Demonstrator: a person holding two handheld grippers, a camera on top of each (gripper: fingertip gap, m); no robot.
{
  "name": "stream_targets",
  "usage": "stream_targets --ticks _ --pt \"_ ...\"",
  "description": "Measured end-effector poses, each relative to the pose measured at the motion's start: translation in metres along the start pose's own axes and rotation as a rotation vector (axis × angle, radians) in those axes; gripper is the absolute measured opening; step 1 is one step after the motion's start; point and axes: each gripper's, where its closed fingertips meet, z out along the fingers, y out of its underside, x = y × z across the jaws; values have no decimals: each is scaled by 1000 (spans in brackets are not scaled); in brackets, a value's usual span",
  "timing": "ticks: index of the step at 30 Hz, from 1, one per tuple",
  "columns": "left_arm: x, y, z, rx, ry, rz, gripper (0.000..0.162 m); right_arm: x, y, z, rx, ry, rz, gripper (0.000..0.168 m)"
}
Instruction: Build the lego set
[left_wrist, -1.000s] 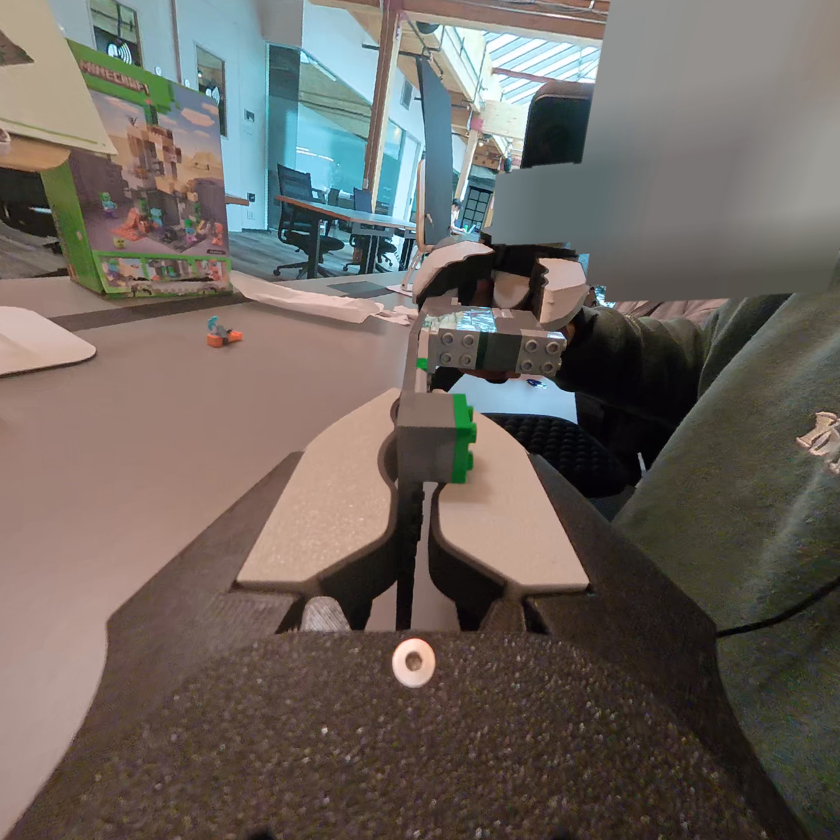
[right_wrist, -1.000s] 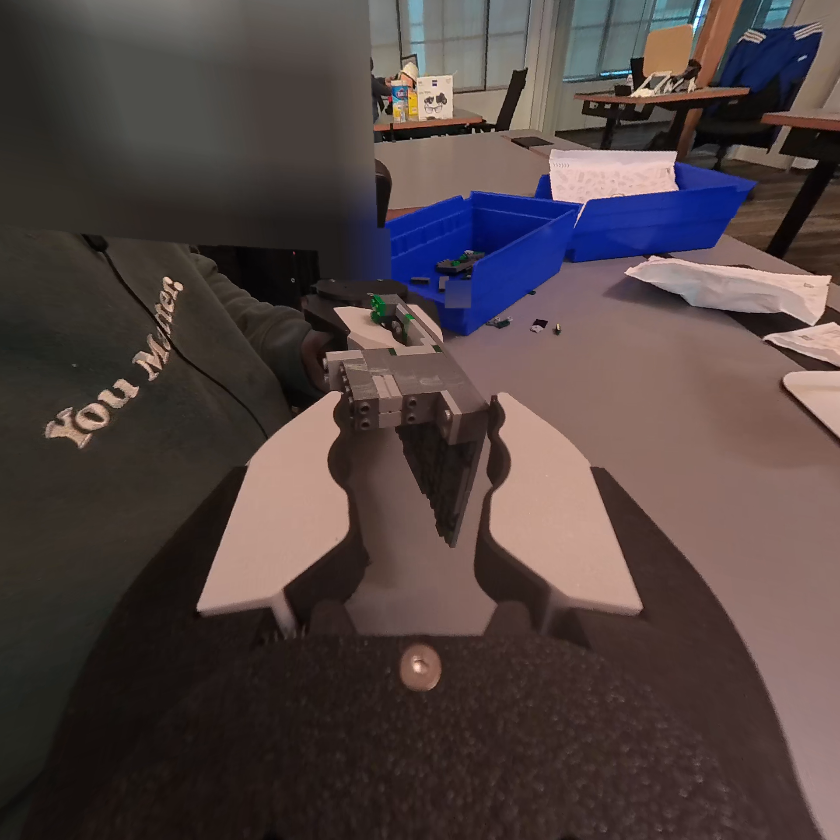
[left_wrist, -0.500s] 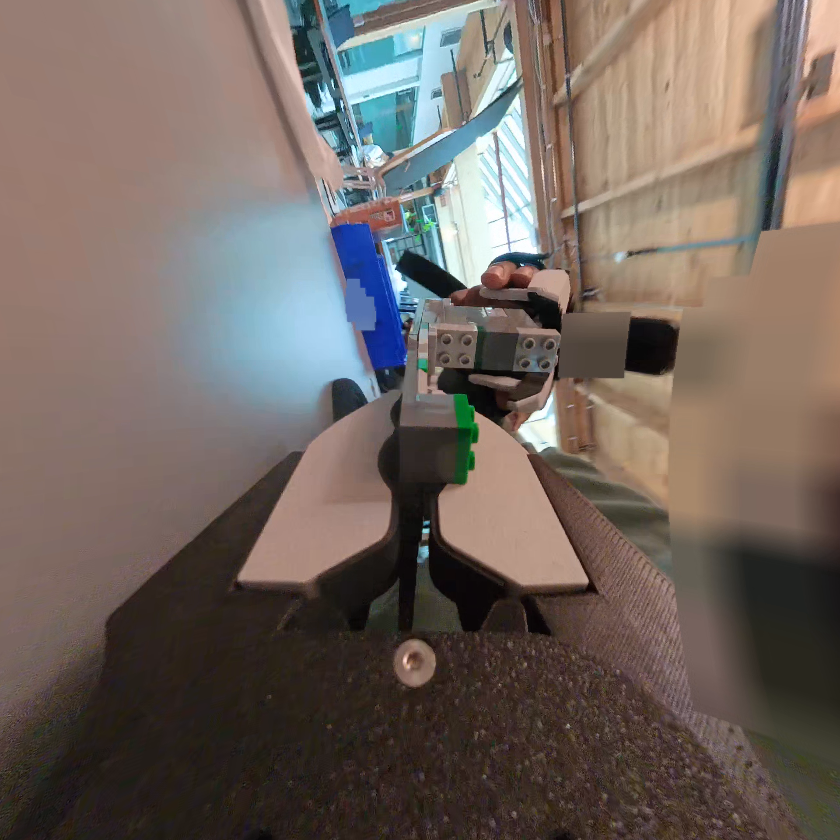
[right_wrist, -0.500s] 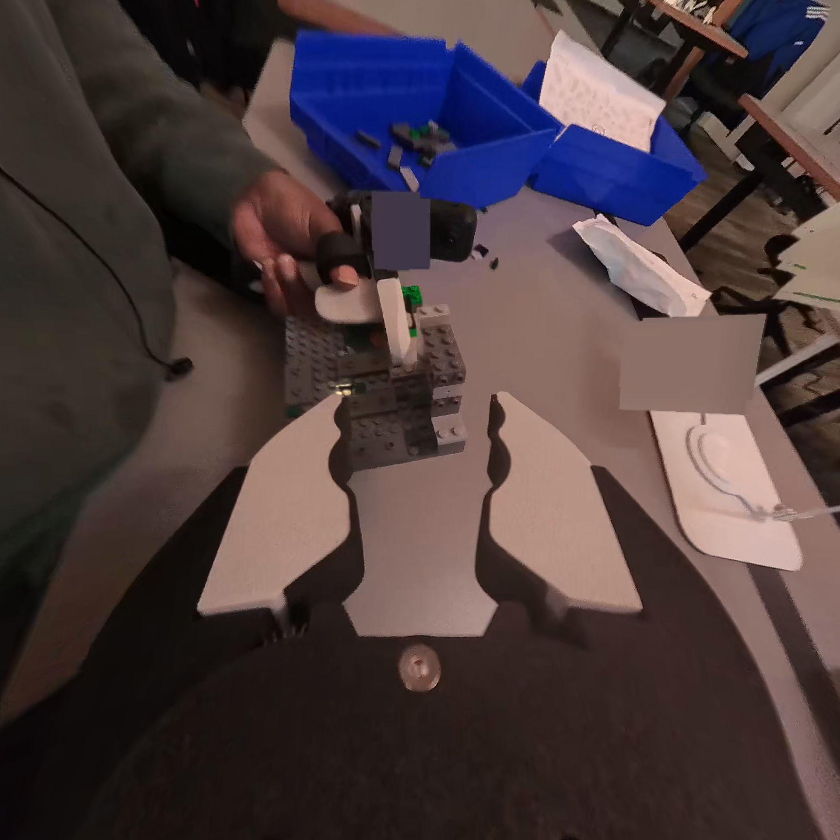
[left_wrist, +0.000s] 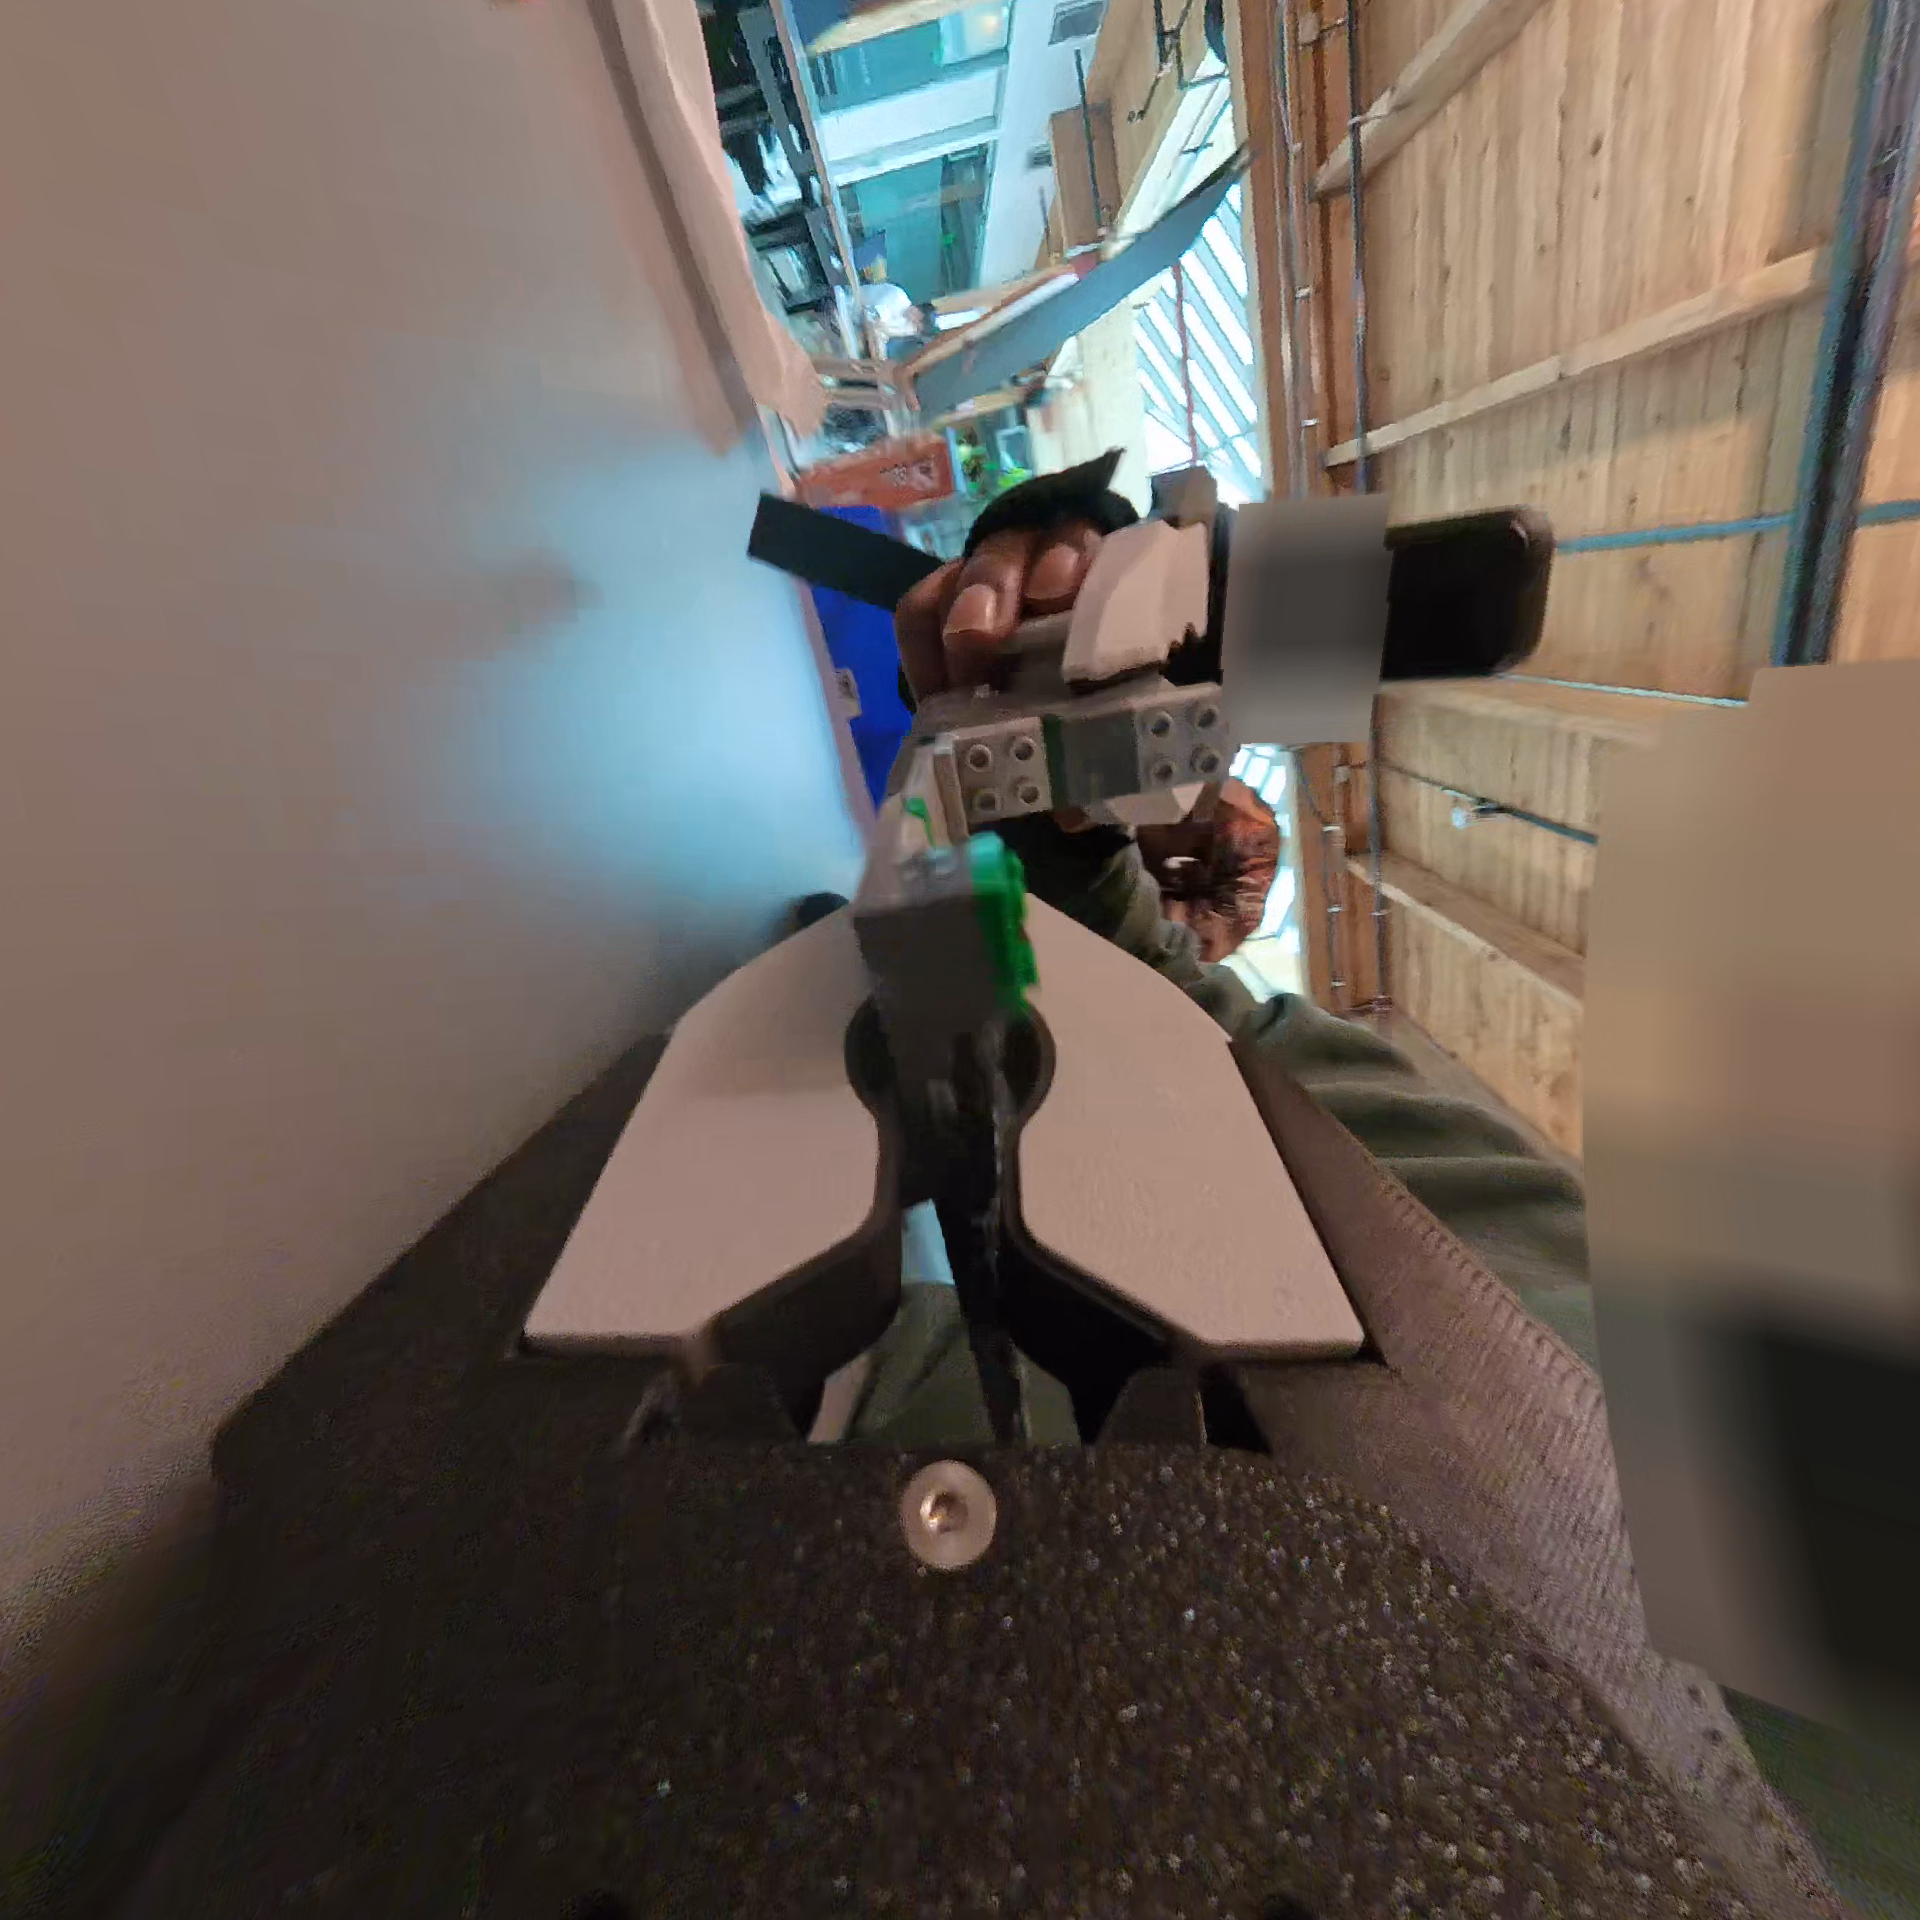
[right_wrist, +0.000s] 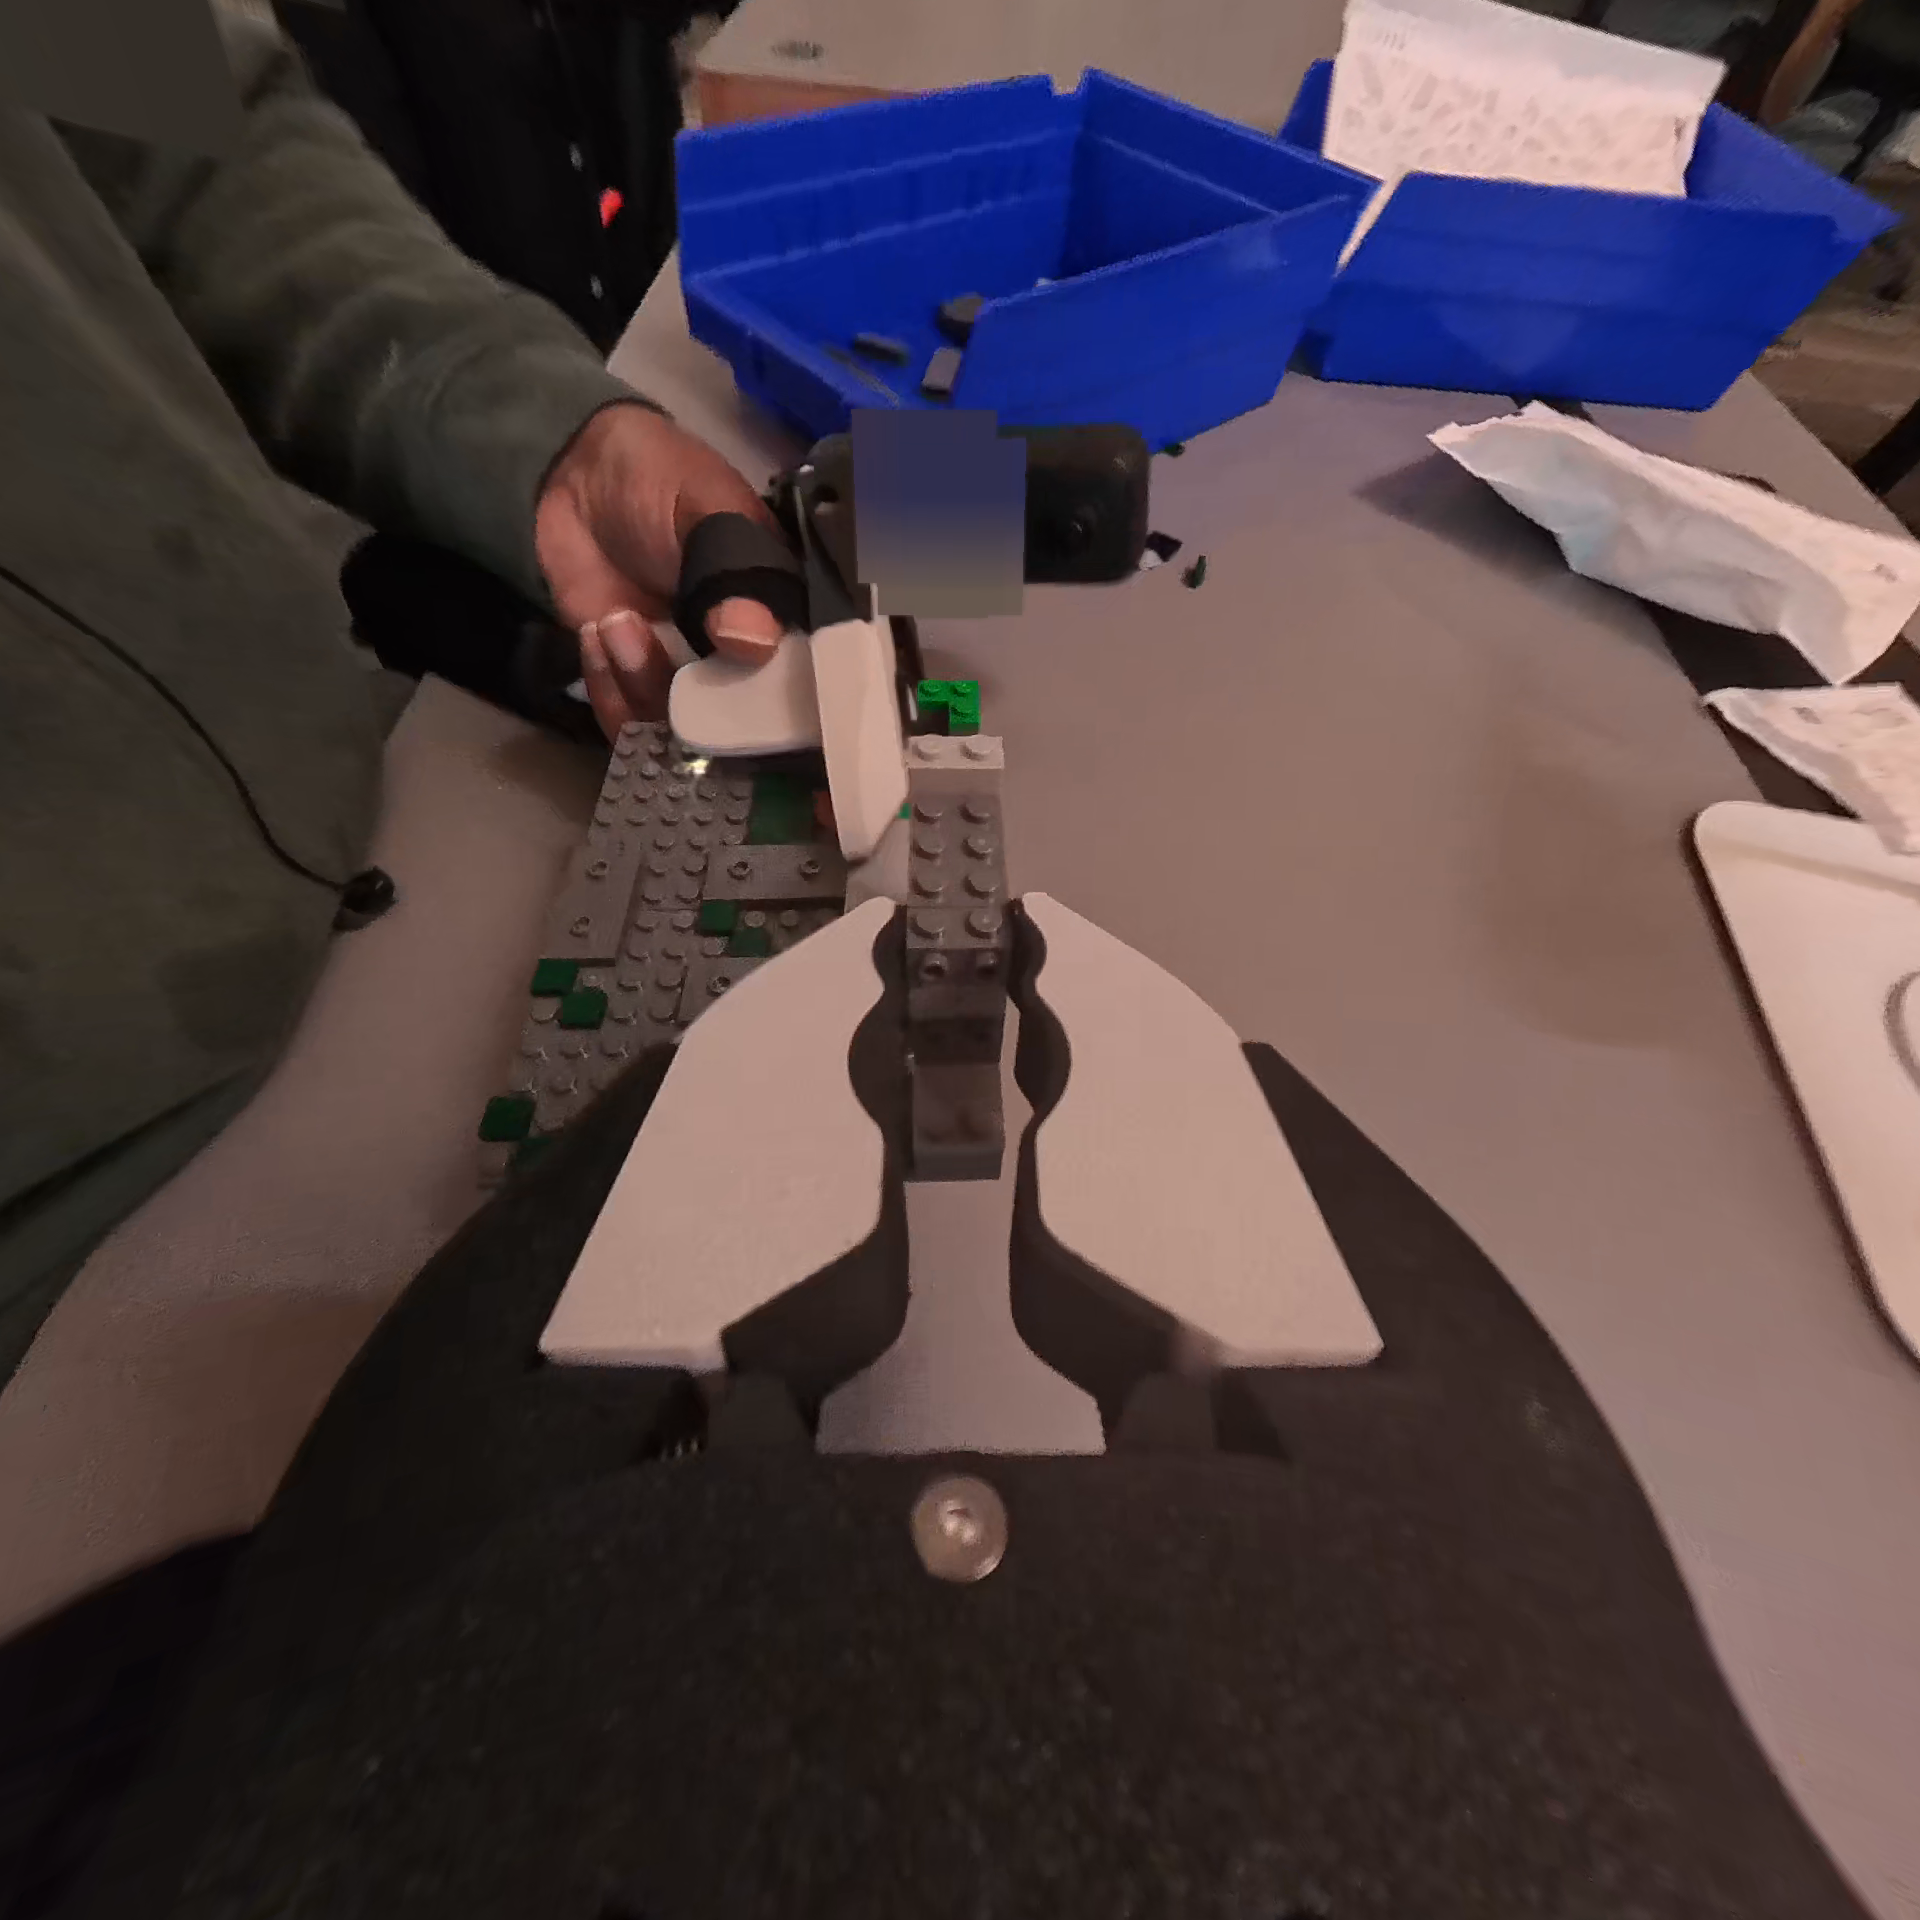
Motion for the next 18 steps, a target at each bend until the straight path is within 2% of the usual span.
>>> stream_targets --ticks 2,4,7,9,13,18 --pt "-6 -14 -8 16 -89 125 23 17 7 -2 38 -6 84 17" --pt "-19 -30 -20 33 -242 288 33 34 20 -1 60 -27 162 17" --pt "-35 -55 -43 54 -521 587 32 58 42 5 72 -72 237 17" --pt "-35 -67 -53 72 -631 724 30 70 58 13 46 -88 242 17" --pt "-34 -76 -61 86 -733 867 27 80 75 28 -13 -100 221 17" --pt "-37 -81 -56 81 -751 918 25 86 79 37 -78 -79 165 17"
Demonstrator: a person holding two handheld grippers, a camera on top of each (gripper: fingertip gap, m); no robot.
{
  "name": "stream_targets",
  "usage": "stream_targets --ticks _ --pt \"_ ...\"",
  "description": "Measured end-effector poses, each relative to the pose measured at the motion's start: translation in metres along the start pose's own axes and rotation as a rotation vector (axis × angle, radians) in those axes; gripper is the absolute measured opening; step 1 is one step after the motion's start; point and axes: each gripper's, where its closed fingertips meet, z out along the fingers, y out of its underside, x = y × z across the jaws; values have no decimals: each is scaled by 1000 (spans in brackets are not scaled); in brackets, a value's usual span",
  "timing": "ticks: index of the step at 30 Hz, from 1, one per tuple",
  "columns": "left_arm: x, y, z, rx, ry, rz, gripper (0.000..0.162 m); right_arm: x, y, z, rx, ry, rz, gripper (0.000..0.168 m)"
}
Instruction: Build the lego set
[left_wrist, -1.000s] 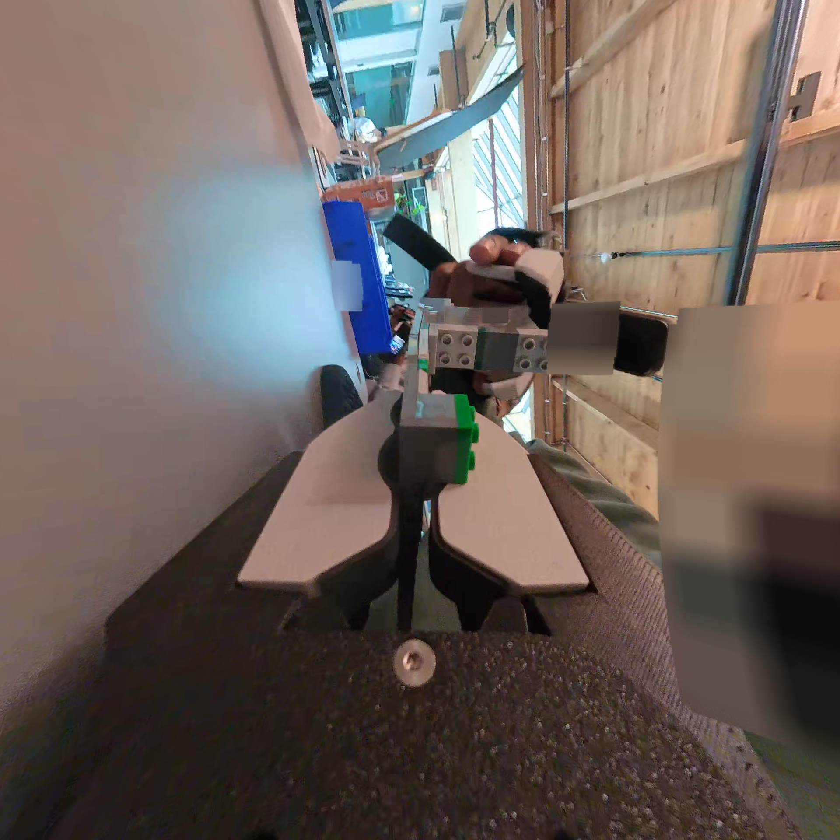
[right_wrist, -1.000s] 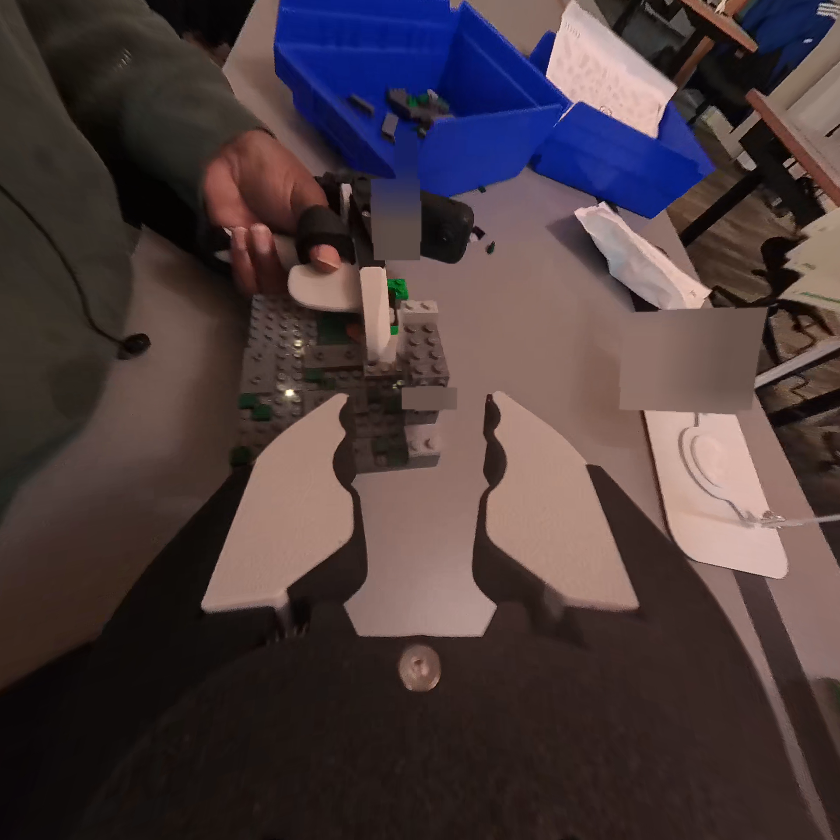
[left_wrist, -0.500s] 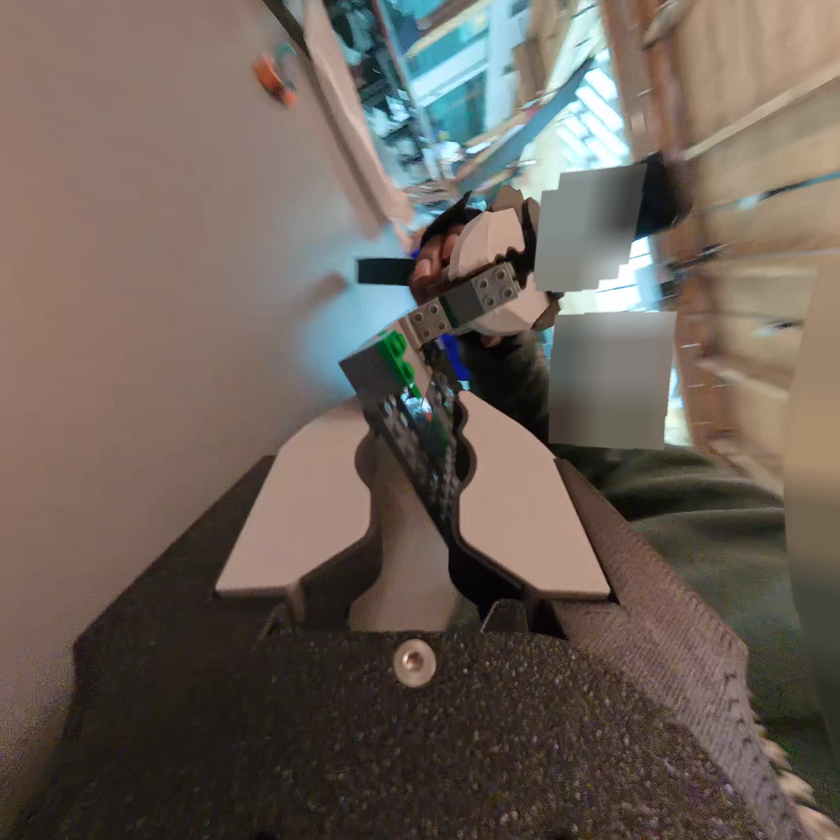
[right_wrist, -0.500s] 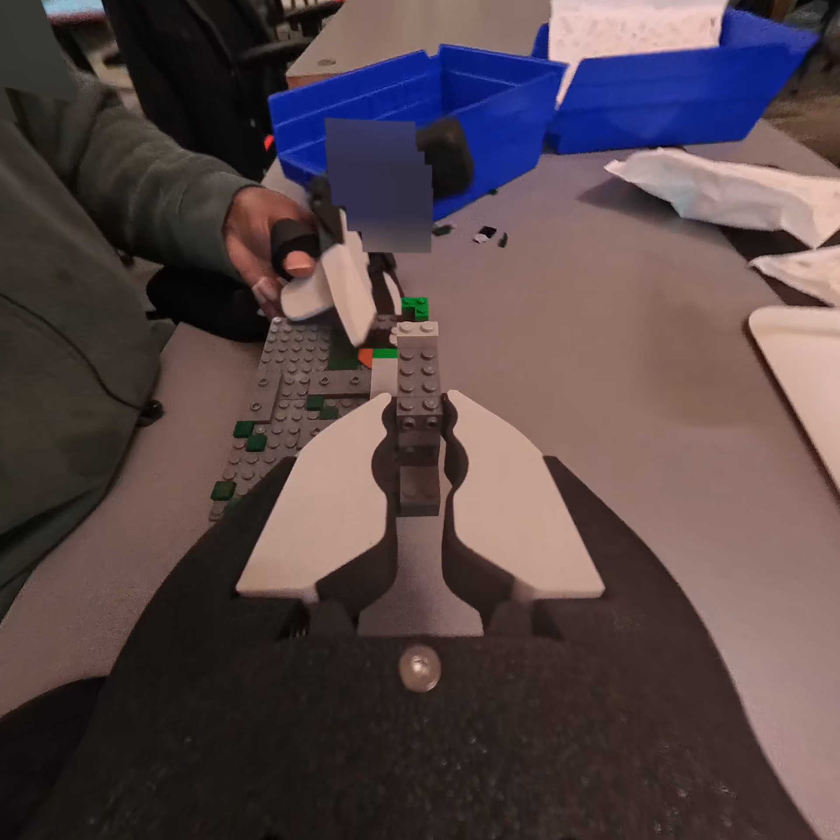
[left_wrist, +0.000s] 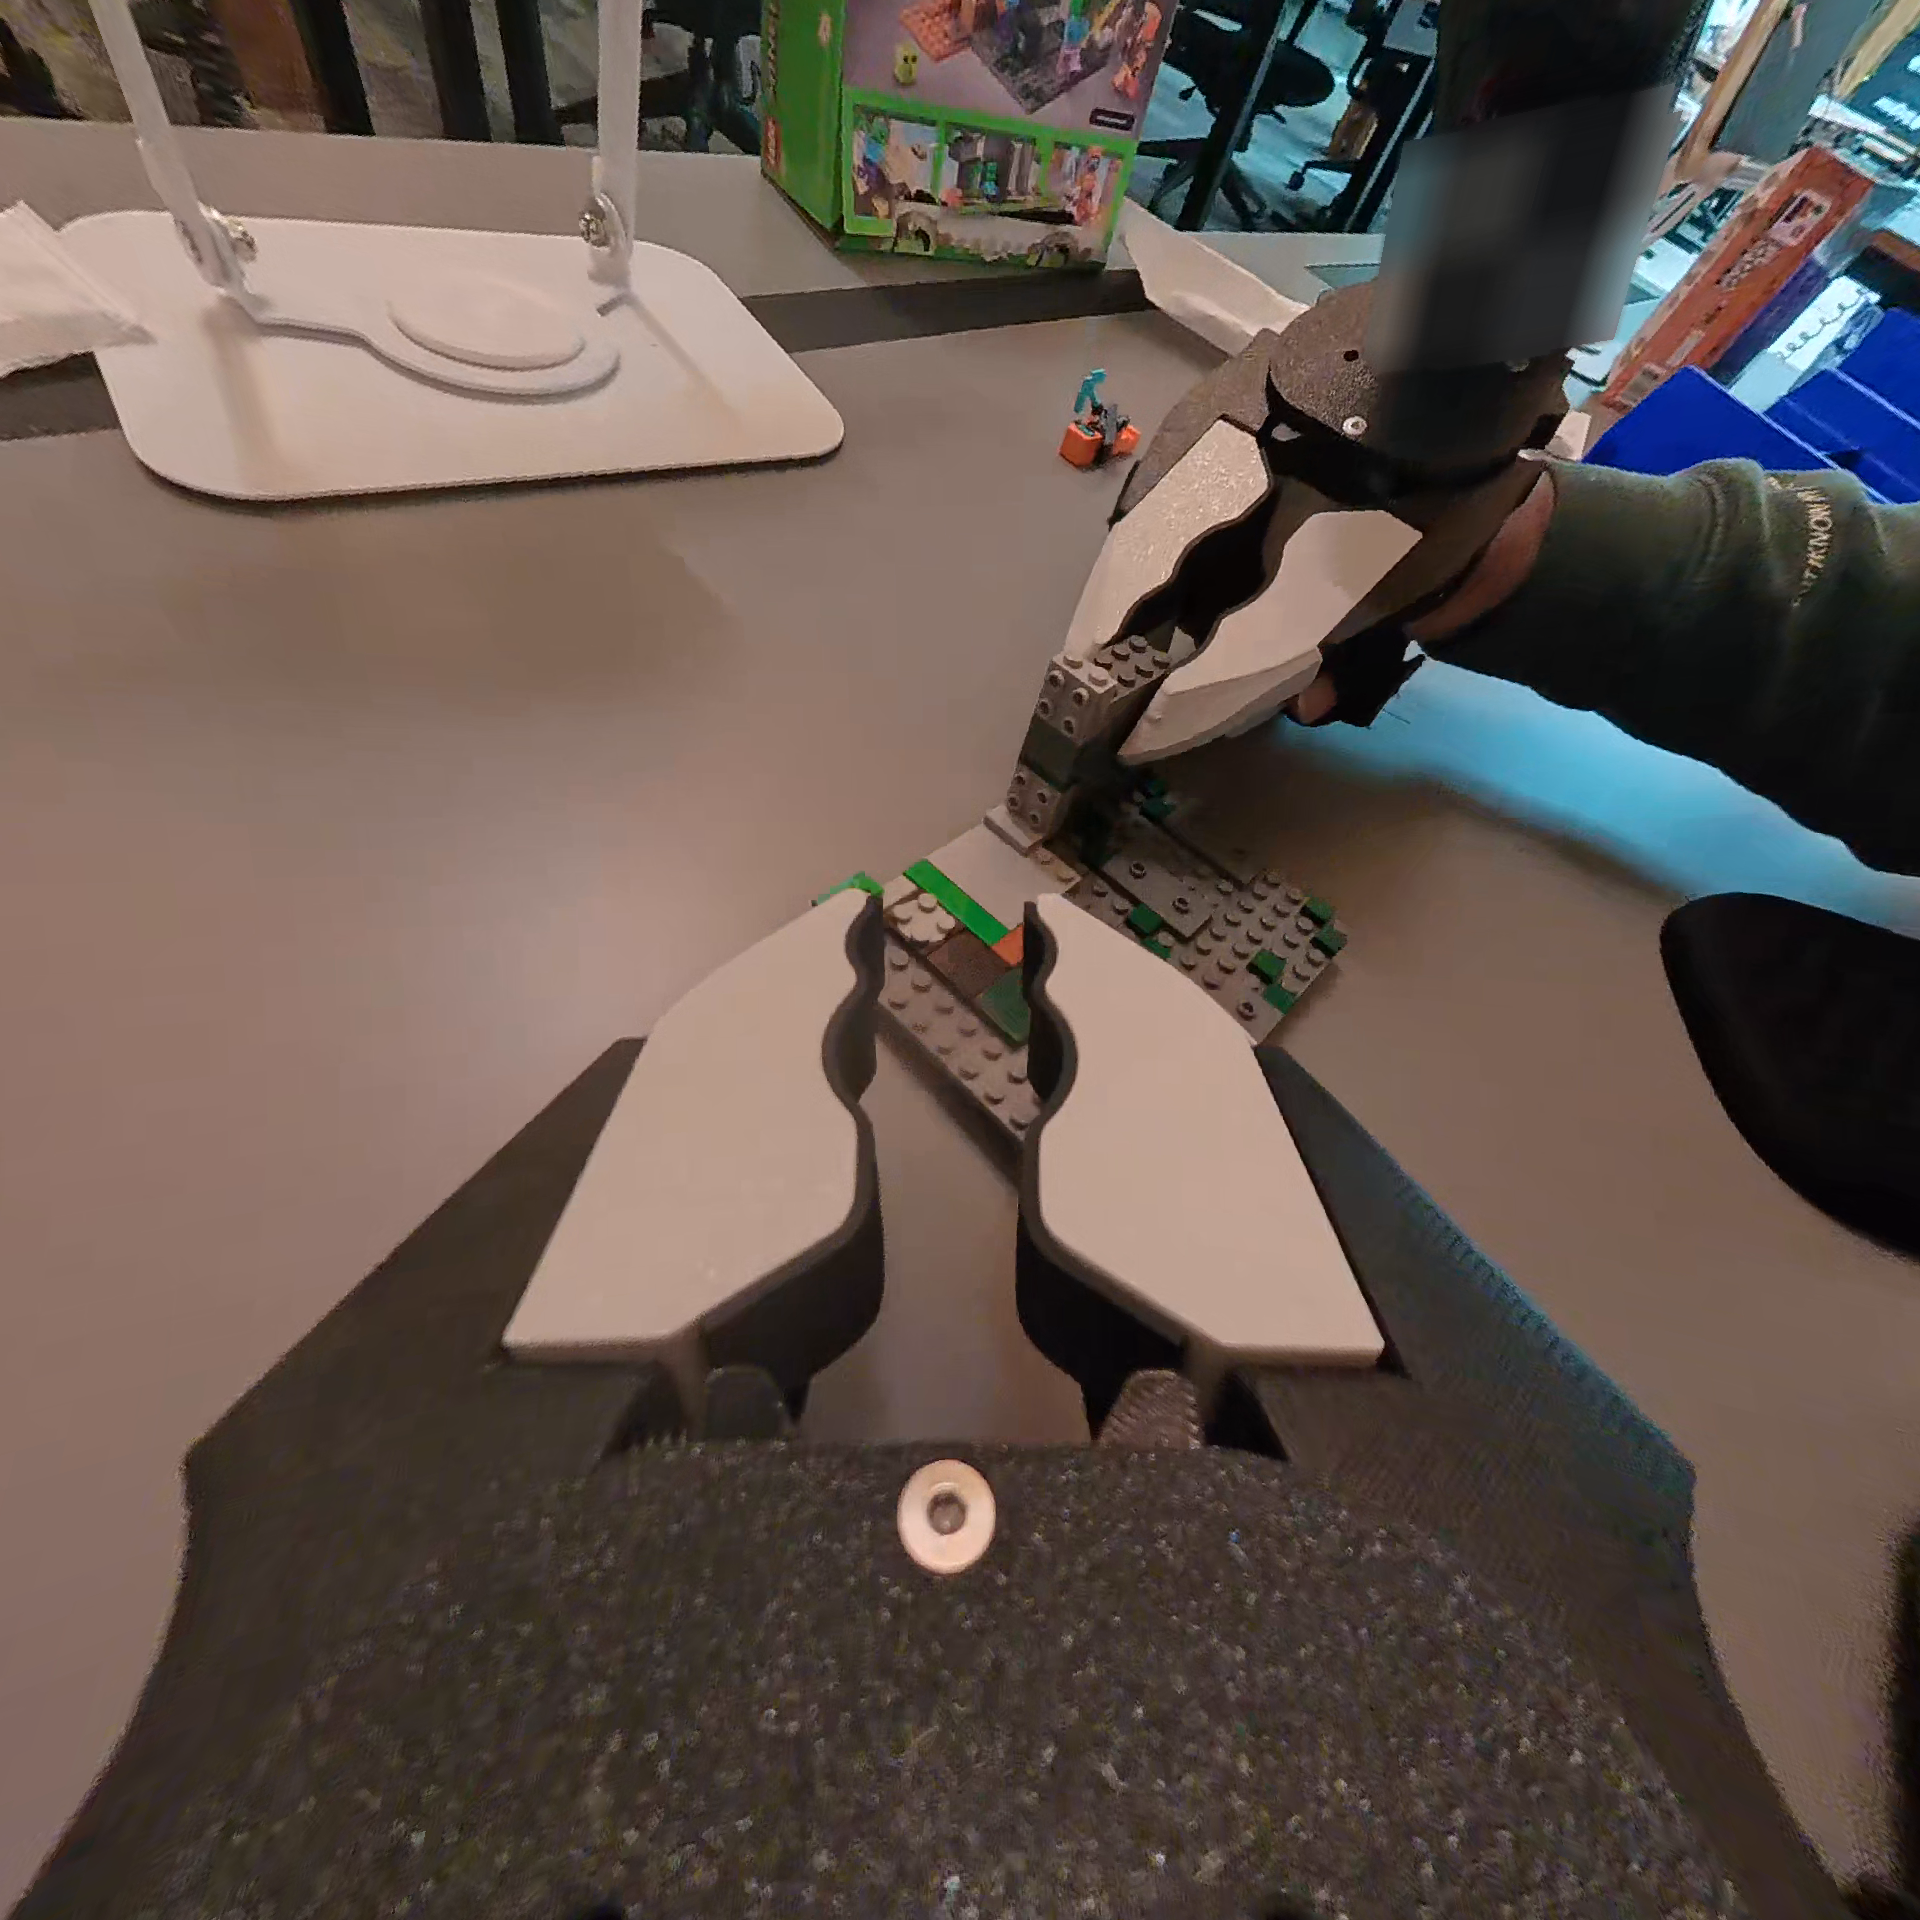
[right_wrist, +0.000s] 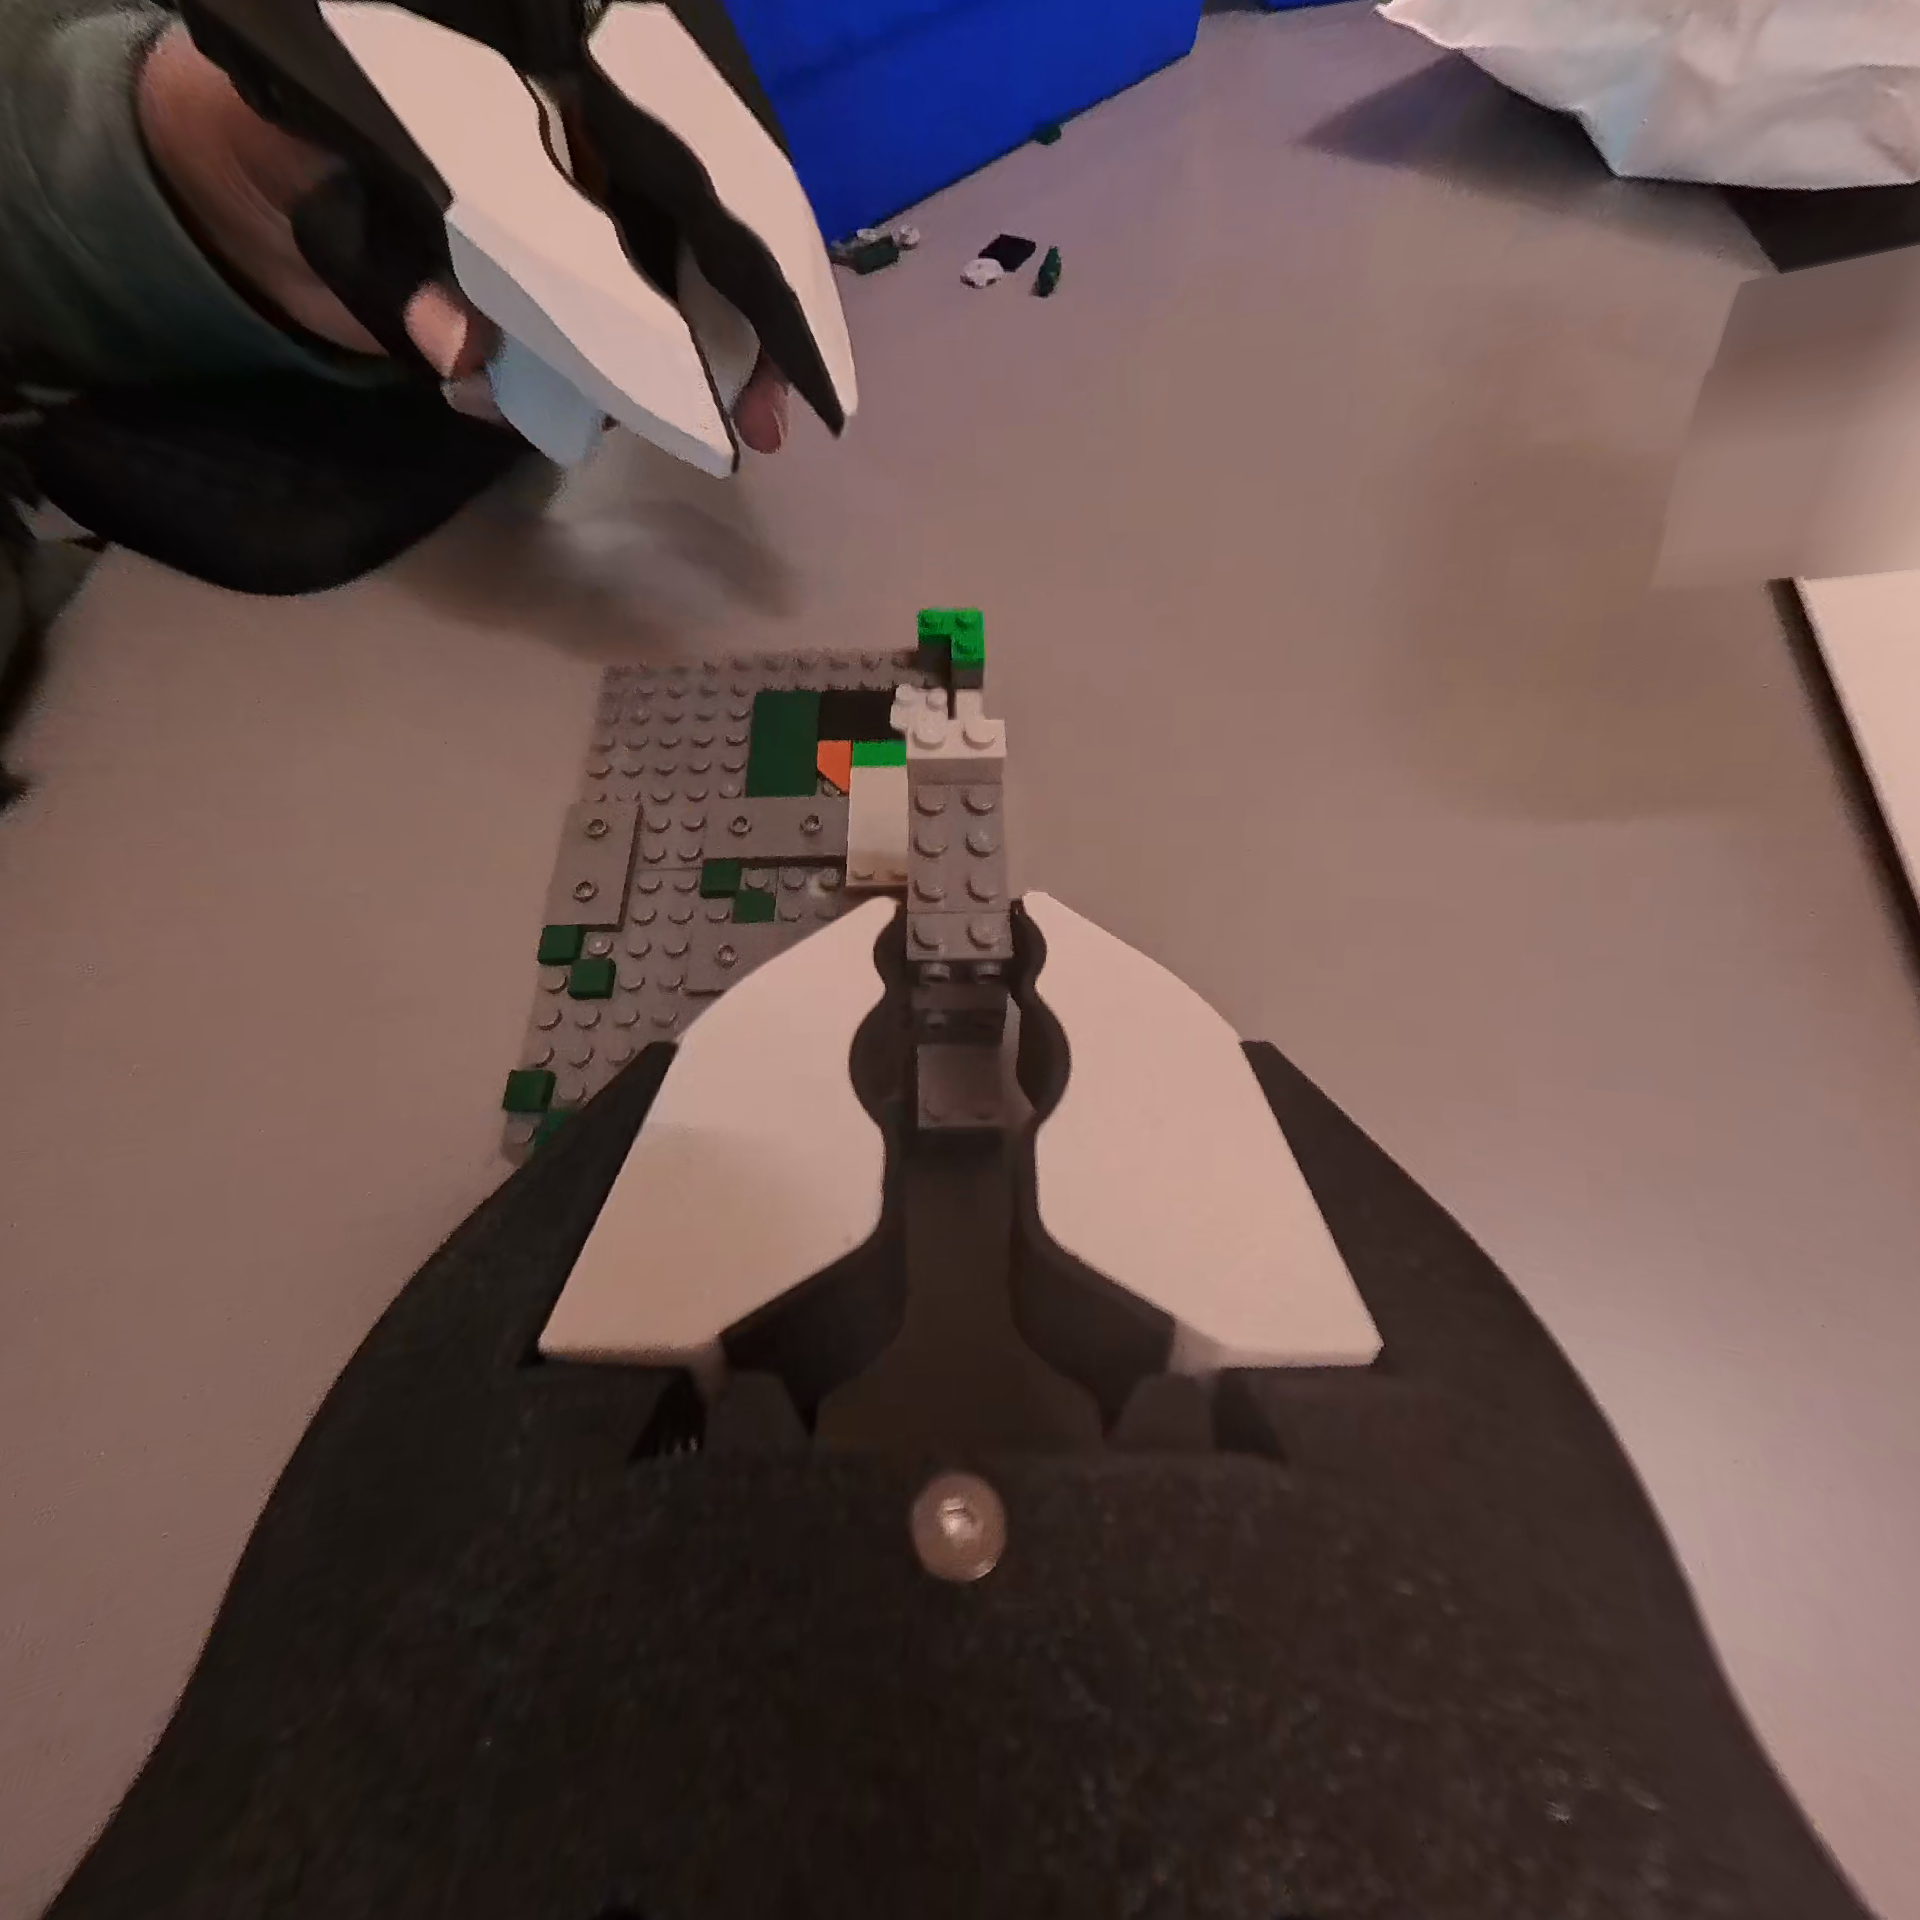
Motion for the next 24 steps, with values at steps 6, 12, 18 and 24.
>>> stream_targets --ticks 6,12,18,24 --pt "0 0 9 14 -18 77 22 2 3 1 -46 13 -72 19" --pt "0 3 7 24 -55 159 22 7 -13 -11 35 96 -40 43" --pt "1 -9 7 65 -79 207 18 11 -57 -48 173 344 -53 44" --pt "8 -44 14 152 -142 338 9 23 -87 -76 245 560 -36 10"
